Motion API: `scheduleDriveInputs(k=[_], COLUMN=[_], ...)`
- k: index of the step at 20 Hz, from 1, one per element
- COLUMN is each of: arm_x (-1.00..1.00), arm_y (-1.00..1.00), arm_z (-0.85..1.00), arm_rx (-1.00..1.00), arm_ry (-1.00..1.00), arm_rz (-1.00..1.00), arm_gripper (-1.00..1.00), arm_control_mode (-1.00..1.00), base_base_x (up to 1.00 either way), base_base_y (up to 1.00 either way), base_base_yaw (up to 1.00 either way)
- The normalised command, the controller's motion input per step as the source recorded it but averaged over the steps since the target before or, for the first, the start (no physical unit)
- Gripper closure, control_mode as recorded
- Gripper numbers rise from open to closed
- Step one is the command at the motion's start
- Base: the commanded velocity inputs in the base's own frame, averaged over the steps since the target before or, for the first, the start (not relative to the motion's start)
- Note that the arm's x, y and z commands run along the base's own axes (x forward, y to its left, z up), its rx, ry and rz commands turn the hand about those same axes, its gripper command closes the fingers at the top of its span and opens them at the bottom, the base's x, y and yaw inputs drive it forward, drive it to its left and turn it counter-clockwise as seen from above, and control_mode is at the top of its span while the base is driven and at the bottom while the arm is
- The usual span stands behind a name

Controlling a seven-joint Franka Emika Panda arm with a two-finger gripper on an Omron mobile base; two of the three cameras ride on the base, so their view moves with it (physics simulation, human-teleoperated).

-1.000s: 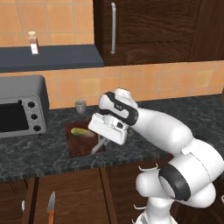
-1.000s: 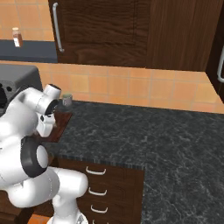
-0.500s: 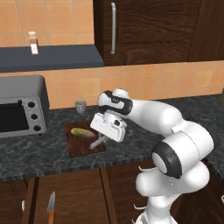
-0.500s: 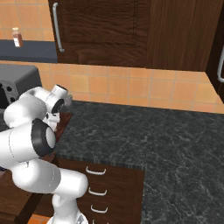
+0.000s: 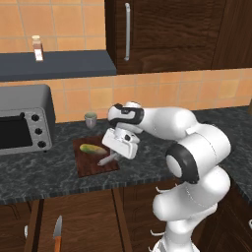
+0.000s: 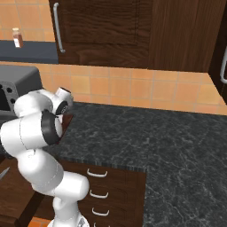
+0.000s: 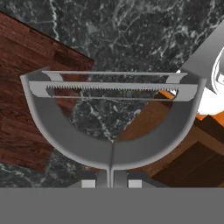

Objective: Place the appropriate cutting tool for cutting the cucumber skin on the cutting board.

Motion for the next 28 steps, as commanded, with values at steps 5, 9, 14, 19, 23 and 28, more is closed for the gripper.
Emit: scheduleDriveInputs(k=[5, 9, 14, 19, 23, 28], arm_x=[0.02, 0.14, 0.19, 0.23, 0.31, 0.31], arm_y=[0.0, 0.0, 0.0, 0.0, 0.0, 0.07], arm_z=[-0.25, -0.16, -0.12, -0.17, -0.18, -0.27], arm_rx=[-0.05, -0.02, 0.0, 0.0, -0.01, -0.03], arm_ry=[-0.06, -0.07, -0.02, 0.0, 0.0, 0.0], arm_rz=[-0.01, -0.01, -0.02, -0.02, -0.02, 0.0], arm_gripper=[1.0, 1.0, 1.0, 1.0, 1.0, 1.0], arm_control_mode=[-1.0, -1.0, -1.0, -1.0, -1.0, -1.0], base_base_x=[0.0, 0.0, 0.0, 0.0, 0.0, 0.0], base_base_y=[0.0, 0.0, 0.0, 0.0, 0.0, 0.0], base_base_yaw=[0.0, 0.0, 0.0, 0.0, 0.0, 0.0])
